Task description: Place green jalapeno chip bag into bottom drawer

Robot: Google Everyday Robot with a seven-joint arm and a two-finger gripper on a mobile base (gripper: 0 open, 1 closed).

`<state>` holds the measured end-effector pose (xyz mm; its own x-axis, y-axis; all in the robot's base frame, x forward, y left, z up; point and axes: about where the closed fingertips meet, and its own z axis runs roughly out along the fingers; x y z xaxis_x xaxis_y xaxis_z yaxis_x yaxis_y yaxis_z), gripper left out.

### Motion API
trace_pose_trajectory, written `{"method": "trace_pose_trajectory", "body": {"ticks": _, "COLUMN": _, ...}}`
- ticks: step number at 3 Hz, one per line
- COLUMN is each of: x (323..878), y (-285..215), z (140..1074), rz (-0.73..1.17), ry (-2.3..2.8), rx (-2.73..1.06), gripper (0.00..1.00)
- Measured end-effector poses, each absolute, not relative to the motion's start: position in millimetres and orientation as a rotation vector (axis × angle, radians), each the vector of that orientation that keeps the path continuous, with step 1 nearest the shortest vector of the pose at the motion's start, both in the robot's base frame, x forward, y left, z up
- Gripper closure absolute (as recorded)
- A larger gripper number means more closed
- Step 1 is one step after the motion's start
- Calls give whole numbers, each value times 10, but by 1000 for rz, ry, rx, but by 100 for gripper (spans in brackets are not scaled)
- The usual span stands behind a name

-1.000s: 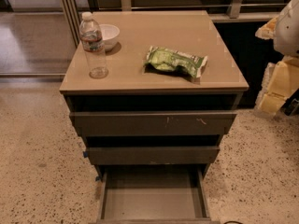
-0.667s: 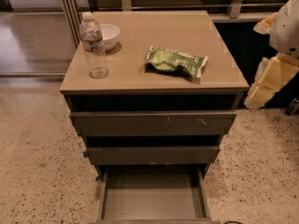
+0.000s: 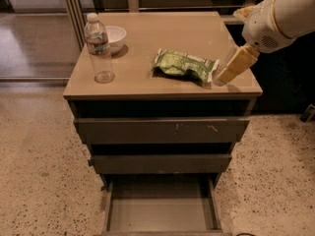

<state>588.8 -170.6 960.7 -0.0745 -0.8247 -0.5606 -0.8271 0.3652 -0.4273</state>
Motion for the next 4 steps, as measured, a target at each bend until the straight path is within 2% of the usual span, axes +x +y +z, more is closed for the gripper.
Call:
{"method": "trace_pose_trajectory", "body": {"ticks": 2, "x": 5860, "y": -1732, "z": 9445, "rz": -43, "ry": 1872, "rx": -1440, "gripper": 0}}
{"method": "trace_pose_trajectory", "body": {"ticks": 3, "x": 5955, "y": -1697, "z": 9241, "rz": -71, "ry": 1870, "rx": -1422, "gripper": 15}}
{"method": "trace_pose_trajectory", "body": {"ticks": 4, "x": 6125, "y": -1595, "z": 8966, "rz": -97, "ry": 1863, "rx": -1389, "gripper": 46}}
